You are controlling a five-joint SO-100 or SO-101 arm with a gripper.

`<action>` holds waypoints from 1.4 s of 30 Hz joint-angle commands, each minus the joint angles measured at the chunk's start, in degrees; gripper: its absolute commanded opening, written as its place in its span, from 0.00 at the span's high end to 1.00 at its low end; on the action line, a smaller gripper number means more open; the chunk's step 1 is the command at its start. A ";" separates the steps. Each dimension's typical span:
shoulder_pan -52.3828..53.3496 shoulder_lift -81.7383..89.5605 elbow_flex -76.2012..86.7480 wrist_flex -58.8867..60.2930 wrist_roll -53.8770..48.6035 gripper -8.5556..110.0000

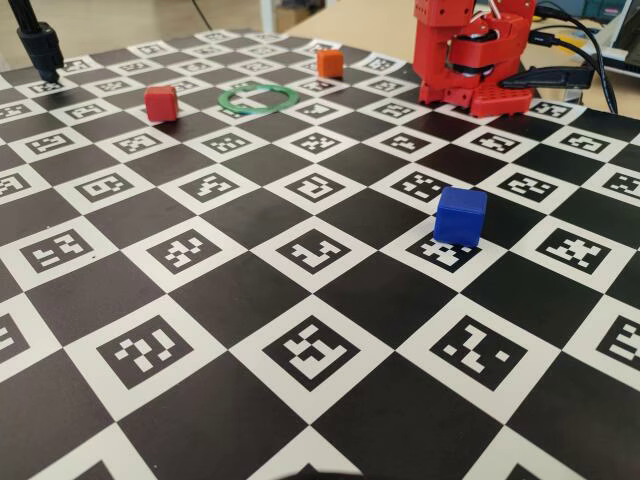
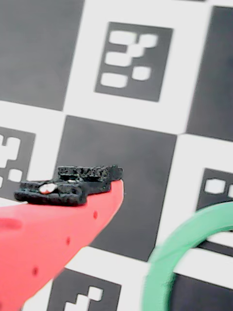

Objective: Grab the red cube then put it in the green circle then put the blue cube on top and finally the orange cube on top

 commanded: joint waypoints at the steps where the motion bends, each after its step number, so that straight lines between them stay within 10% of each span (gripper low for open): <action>1: 1.32 -2.46 -7.82 1.58 0.79 0.55; 42: 1.32 -17.49 12.30 -30.59 9.58 0.53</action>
